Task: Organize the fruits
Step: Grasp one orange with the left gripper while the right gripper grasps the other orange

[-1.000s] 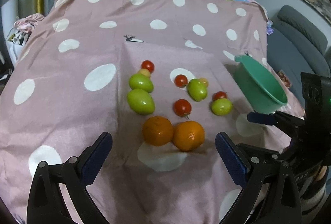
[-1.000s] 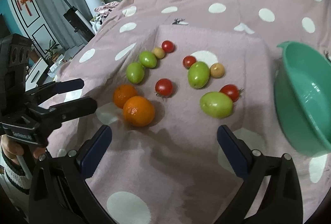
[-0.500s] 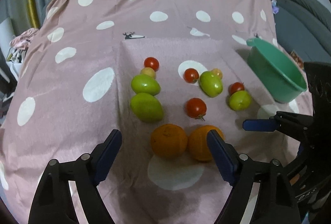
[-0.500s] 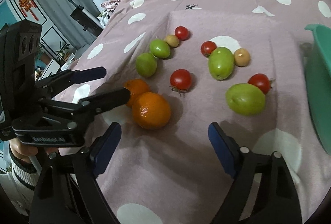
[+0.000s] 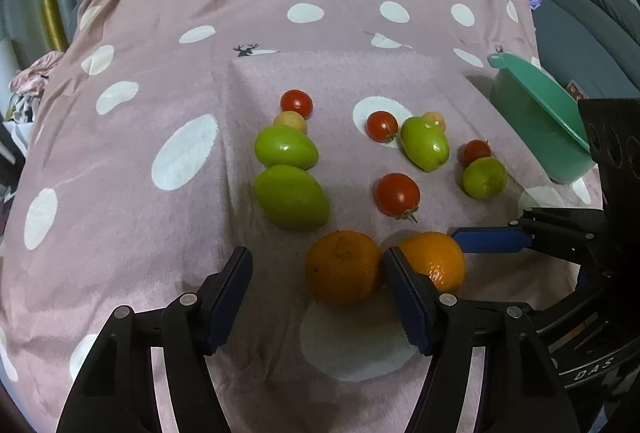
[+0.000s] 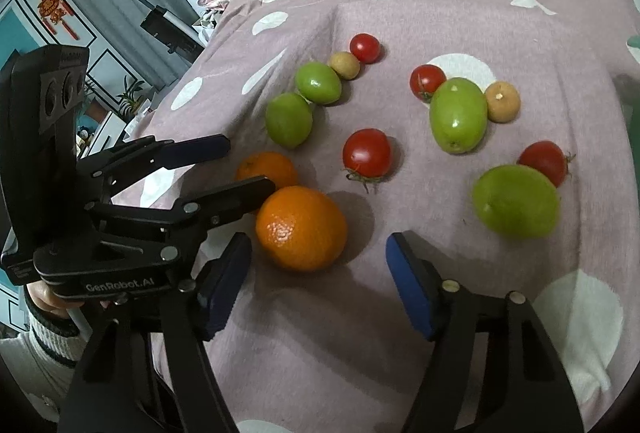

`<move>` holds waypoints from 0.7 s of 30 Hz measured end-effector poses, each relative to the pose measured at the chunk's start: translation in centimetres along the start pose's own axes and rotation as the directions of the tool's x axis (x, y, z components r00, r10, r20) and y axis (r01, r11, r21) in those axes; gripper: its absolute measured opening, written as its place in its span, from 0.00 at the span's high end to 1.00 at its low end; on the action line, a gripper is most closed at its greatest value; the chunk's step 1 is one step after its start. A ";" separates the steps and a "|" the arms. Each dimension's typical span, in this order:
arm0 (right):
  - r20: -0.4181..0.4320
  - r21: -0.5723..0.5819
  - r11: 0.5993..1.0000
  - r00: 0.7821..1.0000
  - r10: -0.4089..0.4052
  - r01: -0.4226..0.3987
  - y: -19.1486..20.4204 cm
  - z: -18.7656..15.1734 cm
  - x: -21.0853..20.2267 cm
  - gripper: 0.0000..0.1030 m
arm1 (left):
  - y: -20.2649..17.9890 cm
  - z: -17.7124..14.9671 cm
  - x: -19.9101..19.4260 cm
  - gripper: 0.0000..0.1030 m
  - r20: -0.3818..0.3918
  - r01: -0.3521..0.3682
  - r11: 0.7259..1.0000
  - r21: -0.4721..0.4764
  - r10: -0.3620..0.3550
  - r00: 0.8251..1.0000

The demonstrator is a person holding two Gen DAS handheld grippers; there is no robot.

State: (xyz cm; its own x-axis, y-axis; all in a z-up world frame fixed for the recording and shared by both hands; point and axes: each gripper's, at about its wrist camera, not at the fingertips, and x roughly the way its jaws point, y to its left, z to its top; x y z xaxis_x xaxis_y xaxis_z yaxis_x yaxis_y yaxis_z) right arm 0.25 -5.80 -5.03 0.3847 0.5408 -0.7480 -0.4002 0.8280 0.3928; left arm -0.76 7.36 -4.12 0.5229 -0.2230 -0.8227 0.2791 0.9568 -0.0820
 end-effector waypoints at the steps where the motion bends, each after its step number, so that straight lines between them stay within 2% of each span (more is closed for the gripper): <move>1: -0.002 0.000 1.000 1.000 0.001 -0.001 -0.1 0.1 0.0 0.34 | 0.0 0.1 0.0 0.33 0.000 0.000 1.000 0.003 0.000 1.000; 5: -0.007 -0.009 1.000 1.000 0.000 0.000 -0.1 0.2 0.2 0.36 | -0.3 0.4 0.3 0.44 -0.002 0.021 0.999 0.024 -0.021 1.000; 12: -0.023 -0.036 0.999 0.999 0.024 -0.025 -0.1 0.2 0.3 0.43 | -0.1 0.4 0.4 0.44 -0.014 0.048 0.999 0.025 -0.048 0.999; 18: -0.032 -0.065 0.998 0.999 0.016 -0.018 0.4 0.3 0.7 0.48 | -0.9 -0.1 0.0 0.44 -0.019 0.016 0.996 0.091 -0.015 1.000; 21: -0.038 -0.078 0.997 0.999 0.016 -0.019 0.4 0.6 1.1 0.49 | -0.3 0.1 0.3 0.45 -0.034 0.047 0.997 0.066 -0.045 0.998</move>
State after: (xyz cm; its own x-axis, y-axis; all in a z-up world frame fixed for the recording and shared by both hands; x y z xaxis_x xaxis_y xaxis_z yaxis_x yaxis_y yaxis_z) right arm 0.94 -4.78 -5.34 0.3461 0.5478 -0.7616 -0.4706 0.8037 0.3642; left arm -0.59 6.97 -4.33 0.4819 -0.2588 -0.8371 0.3555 0.9310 -0.0832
